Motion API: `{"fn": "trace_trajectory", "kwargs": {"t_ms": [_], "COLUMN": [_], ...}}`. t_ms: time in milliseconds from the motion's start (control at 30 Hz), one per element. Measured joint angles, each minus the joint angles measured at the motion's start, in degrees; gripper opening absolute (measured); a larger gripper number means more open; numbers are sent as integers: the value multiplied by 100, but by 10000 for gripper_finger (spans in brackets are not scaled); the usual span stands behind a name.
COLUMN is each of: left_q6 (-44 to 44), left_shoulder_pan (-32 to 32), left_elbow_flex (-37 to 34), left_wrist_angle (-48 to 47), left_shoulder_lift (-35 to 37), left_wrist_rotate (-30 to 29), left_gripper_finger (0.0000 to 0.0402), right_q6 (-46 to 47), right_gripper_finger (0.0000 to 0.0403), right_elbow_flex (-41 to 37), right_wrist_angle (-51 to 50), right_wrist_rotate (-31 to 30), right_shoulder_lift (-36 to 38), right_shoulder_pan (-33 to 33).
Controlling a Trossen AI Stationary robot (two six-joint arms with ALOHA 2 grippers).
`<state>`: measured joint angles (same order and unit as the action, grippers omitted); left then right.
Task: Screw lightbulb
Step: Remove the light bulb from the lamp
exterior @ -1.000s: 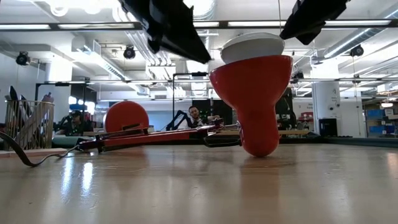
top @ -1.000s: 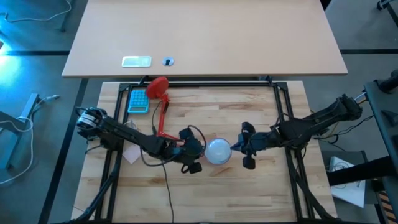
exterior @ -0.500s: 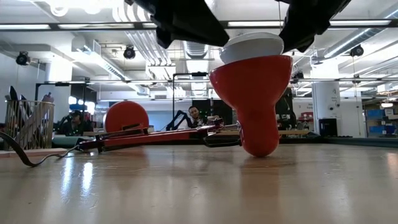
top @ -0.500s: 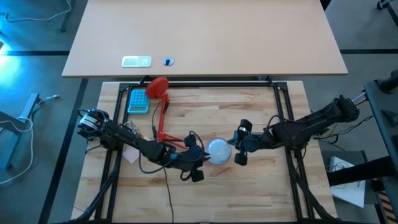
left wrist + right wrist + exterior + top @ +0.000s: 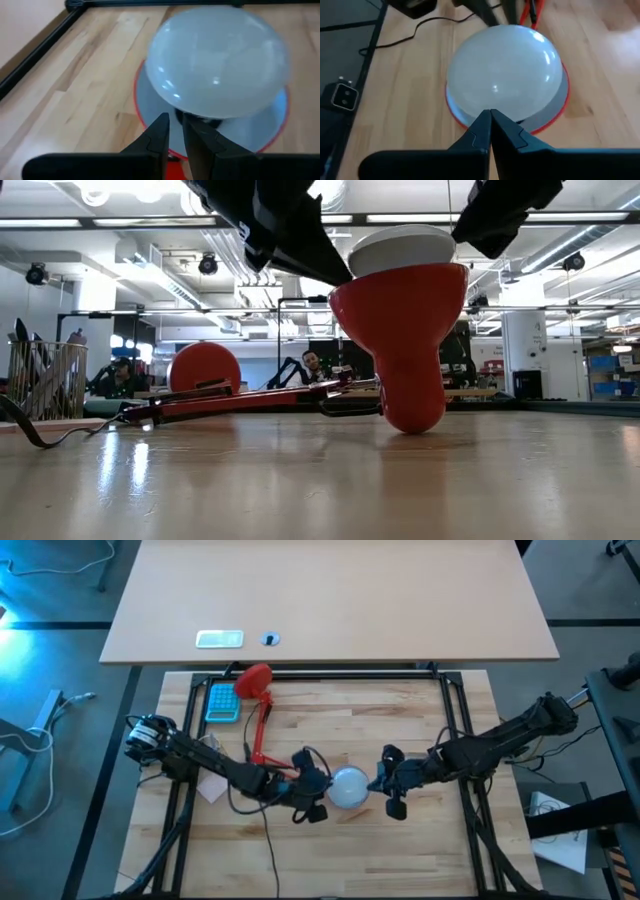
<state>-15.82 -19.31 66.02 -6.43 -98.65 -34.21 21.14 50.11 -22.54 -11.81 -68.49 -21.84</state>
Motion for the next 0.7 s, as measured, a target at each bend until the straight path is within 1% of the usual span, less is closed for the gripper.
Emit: {"fn": "trace_trajectory", "kwargs": {"t_ms": [67,167,267,333,500,600,700], "left_q6": [12,-67,-313,-401,-471,-690,-1104], "left_shoulder_pan": [4,-71,-241,-438,-1073,-1345,-1454], "left_elbow_flex": [0,0,-2,-4,-17,-63,-227], "left_wrist_angle": [-96,-437,-793,-1029,-1347,-1663,-1993], "left_shoulder_lift": [28,174,469,709,1237,1437,1574], "left_wrist_rotate": [-26,-19,1,-80,-784,-878,-876], "left_gripper_finger": [46,46,46,46,46,46,46], "right_q6": [115,202,236,234,282,285,241], "right_gripper_finger": [2,2,2,2,2,2,2], "right_elbow_flex": [0,-2,-2,-2,-2,-2,-2], "right_wrist_angle": [-103,-323,-518,-573,-569,-561,-550], "right_wrist_rotate": [-43,-564,-1112,-1335,-1405,-1403,-1418], "right_shoulder_lift": [54,246,504,690,1032,1167,1191], "right_shoulder_pan": [1,5,6,9,8,8,10]}}
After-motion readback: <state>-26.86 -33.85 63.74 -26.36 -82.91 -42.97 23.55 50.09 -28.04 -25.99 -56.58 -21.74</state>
